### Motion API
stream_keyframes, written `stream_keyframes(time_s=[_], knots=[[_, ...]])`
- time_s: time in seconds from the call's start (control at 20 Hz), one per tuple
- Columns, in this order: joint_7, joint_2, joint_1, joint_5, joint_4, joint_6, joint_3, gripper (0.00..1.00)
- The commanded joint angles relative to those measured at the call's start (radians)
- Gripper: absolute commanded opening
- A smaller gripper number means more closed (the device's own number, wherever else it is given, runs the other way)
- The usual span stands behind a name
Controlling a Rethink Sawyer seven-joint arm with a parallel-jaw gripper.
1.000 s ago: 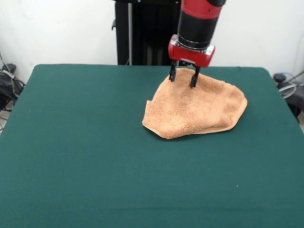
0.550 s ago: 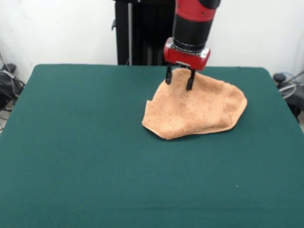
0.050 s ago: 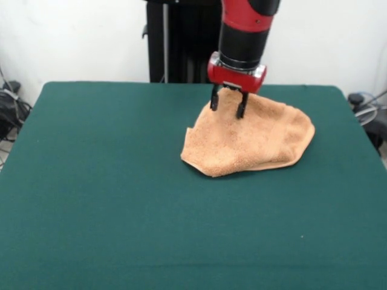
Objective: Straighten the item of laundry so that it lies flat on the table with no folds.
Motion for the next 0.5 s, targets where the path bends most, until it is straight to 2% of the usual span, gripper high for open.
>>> stream_keyframes(time_s=[0.05, 0.5], knots=[[0.238, 0.052, 0.046, 0.056, -0.099, -0.007, 0.053, 1.0], [0.253, 0.119, 0.095, 0.11, -0.219, 0.047, 0.022, 1.0]])
